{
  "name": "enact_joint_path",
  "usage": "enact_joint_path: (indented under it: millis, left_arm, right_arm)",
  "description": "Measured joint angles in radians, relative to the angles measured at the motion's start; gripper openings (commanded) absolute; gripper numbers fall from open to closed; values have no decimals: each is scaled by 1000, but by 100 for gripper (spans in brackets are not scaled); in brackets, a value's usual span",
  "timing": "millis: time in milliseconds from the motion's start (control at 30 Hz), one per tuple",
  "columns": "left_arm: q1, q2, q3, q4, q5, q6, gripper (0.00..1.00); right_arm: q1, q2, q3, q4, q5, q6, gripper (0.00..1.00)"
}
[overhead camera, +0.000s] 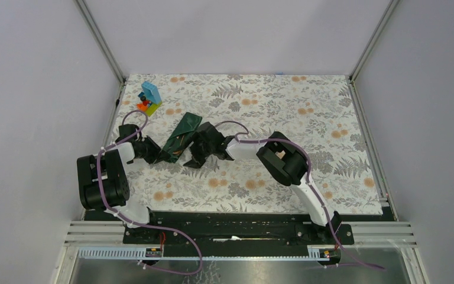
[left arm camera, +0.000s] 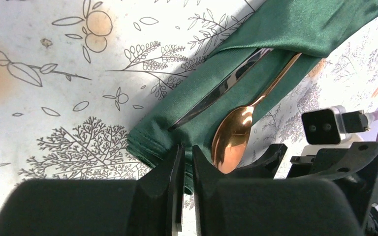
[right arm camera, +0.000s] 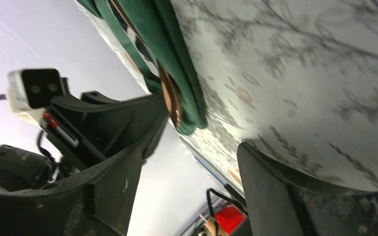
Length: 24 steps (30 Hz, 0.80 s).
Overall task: Fold the napkin into a case and place the utensils inside
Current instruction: Insert the spoon into the folded napkin.
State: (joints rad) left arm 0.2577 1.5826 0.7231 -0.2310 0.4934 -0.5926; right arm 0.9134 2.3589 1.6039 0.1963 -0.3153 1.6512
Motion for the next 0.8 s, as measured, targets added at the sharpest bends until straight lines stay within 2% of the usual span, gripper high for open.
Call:
enact_joint_path:
  millis: [100, 267, 400, 467, 500, 567, 633, 767, 800]
  left_arm:
    - [0, -16, 0, -11, -7, 0, 26]
    - [0, -79, -2, -38, -10, -2, 28]
    - [2, -117, -2, -49, 25, 5, 14]
    - [3, -132, -3, -47, 51, 7, 12]
    - [3, -137, -4, -45, 61, 5, 13]
    - [3, -143, -6, -40, 76, 0, 25]
    - [3, -142, -6, -36, 81, -6, 32]
    - [3, -140, -6, -36, 78, -14, 34]
    - [3, -140, -9, -31, 76, -14, 32]
  right_arm:
    - [-3, -42, -60, 0, -21, -64, 81]
    - [-10, -108, -127, -26, -46, -265, 81]
    - [-26, -203, -201, -71, -45, -494, 81]
    - [-35, -275, -242, -106, -36, -607, 82]
    - [-39, -324, -270, -118, -25, -669, 82]
    - [-42, -403, -311, -140, -5, -756, 82]
    - [-43, -488, -353, -163, 18, -836, 83]
    - [-47, -617, -442, -178, 28, -946, 88]
    - [-50, -642, -469, -184, 29, -966, 89]
